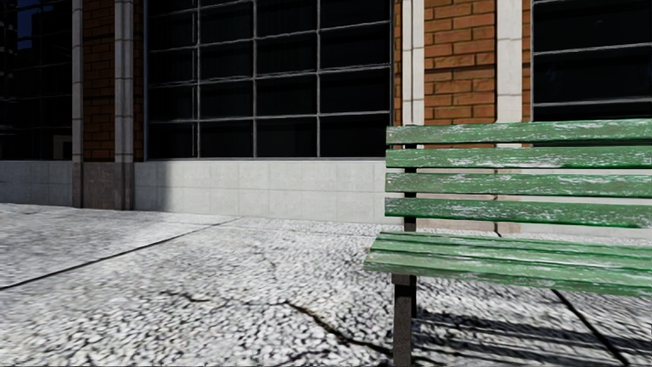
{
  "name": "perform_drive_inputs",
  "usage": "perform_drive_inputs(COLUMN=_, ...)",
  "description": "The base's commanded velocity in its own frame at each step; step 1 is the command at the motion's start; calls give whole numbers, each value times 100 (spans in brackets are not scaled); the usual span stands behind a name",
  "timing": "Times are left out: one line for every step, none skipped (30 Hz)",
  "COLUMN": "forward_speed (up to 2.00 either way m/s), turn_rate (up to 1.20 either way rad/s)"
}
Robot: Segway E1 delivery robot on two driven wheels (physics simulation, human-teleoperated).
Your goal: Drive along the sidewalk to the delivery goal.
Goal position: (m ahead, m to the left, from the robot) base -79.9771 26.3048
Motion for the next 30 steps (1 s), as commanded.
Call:
perform_drive_inputs(forward_speed=-24, turn_rate=0)
perform_drive_inputs(forward_speed=-24, turn_rate=0)
perform_drive_inputs(forward_speed=-24, turn_rate=0)
perform_drive_inputs(forward_speed=-24, turn_rate=0)
perform_drive_inputs(forward_speed=-24, turn_rate=0)
perform_drive_inputs(forward_speed=-24, turn_rate=0)
perform_drive_inputs(forward_speed=-24, turn_rate=0)
perform_drive_inputs(forward_speed=-24, turn_rate=0)
perform_drive_inputs(forward_speed=-24, turn_rate=0)
perform_drive_inputs(forward_speed=-24, turn_rate=0)
perform_drive_inputs(forward_speed=-24, turn_rate=0)
perform_drive_inputs(forward_speed=-24, turn_rate=0)
perform_drive_inputs(forward_speed=-24, turn_rate=0)
perform_drive_inputs(forward_speed=-24, turn_rate=0)
perform_drive_inputs(forward_speed=-24, turn_rate=0)
perform_drive_inputs(forward_speed=-23, turn_rate=0)
perform_drive_inputs(forward_speed=-23, turn_rate=0)
perform_drive_inputs(forward_speed=-23, turn_rate=0)
perform_drive_inputs(forward_speed=-23, turn_rate=0)
perform_drive_inputs(forward_speed=-23, turn_rate=0)
perform_drive_inputs(forward_speed=-23, turn_rate=0)
perform_drive_inputs(forward_speed=-23, turn_rate=-12)
perform_drive_inputs(forward_speed=-23, turn_rate=-19)
perform_drive_inputs(forward_speed=-23, turn_rate=-19)
perform_drive_inputs(forward_speed=-23, turn_rate=-24)
perform_drive_inputs(forward_speed=-23, turn_rate=-27)
perform_drive_inputs(forward_speed=-23, turn_rate=-34)
perform_drive_inputs(forward_speed=-23, turn_rate=-42)
perform_drive_inputs(forward_speed=-23, turn_rate=-42)
perform_drive_inputs(forward_speed=-23, turn_rate=-45)
